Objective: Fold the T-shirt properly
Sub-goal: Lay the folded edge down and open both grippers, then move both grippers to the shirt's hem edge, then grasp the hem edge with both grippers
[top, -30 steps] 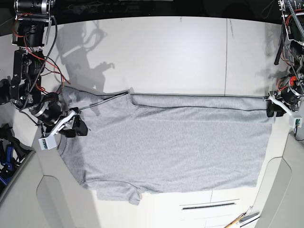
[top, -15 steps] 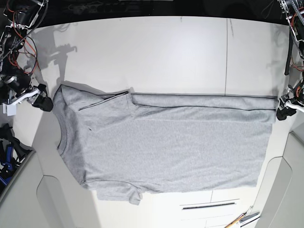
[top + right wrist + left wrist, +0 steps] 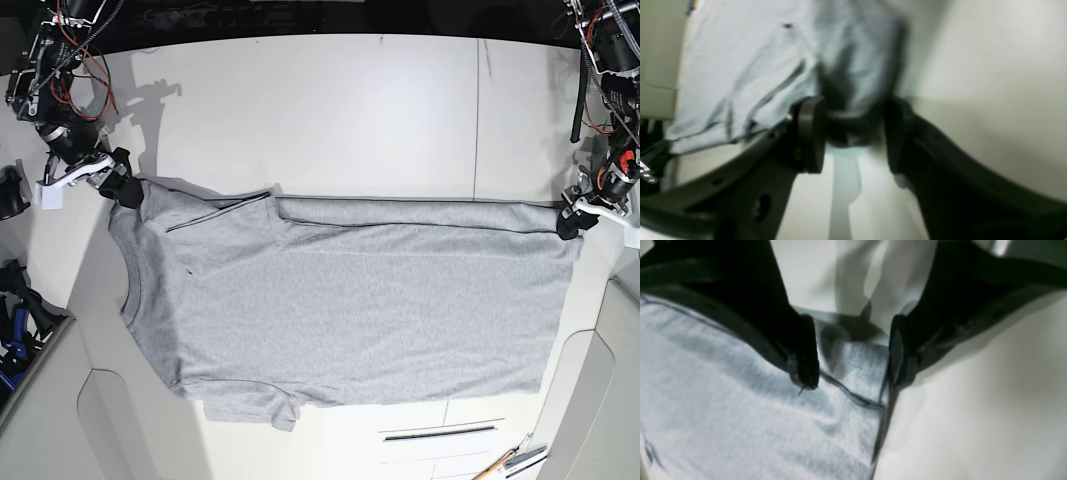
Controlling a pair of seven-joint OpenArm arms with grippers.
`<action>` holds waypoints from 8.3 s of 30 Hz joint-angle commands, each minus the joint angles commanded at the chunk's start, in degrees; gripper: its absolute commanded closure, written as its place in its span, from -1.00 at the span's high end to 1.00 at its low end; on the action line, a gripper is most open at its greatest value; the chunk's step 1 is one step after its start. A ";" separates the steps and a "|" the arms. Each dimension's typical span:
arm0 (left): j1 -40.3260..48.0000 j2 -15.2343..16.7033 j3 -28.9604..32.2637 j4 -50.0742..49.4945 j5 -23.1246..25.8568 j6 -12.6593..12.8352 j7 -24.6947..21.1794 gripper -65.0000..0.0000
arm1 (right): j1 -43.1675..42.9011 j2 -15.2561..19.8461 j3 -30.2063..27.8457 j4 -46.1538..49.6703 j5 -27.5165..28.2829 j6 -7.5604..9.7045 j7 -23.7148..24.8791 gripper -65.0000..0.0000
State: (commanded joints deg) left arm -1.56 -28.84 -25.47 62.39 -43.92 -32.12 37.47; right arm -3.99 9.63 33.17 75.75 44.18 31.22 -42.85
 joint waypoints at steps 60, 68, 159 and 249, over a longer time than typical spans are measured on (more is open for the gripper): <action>37.16 -1.03 -5.31 27.89 -15.47 -7.88 5.03 -1.00 | -21.59 14.36 -2.97 17.55 7.91 2.23 -9.09 -1.00; 37.13 -0.37 -5.31 27.89 -15.45 -7.88 6.45 -0.93 | -22.21 14.34 -0.61 17.55 7.63 2.23 -10.08 -1.00; 32.04 -1.31 -24.68 29.46 -23.19 -7.88 8.48 0.10 | -14.32 20.15 -14.10 5.64 -4.15 2.23 -5.55 -1.00; -18.60 -0.57 17.64 -21.84 1.36 -7.88 -3.80 -0.07 | 27.43 10.99 -13.81 -31.95 -20.65 2.23 22.62 -0.21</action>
State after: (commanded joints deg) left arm -20.16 -29.41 -7.84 40.56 -42.57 -40.00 33.67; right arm 23.44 20.62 19.35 43.79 23.53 33.45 -20.23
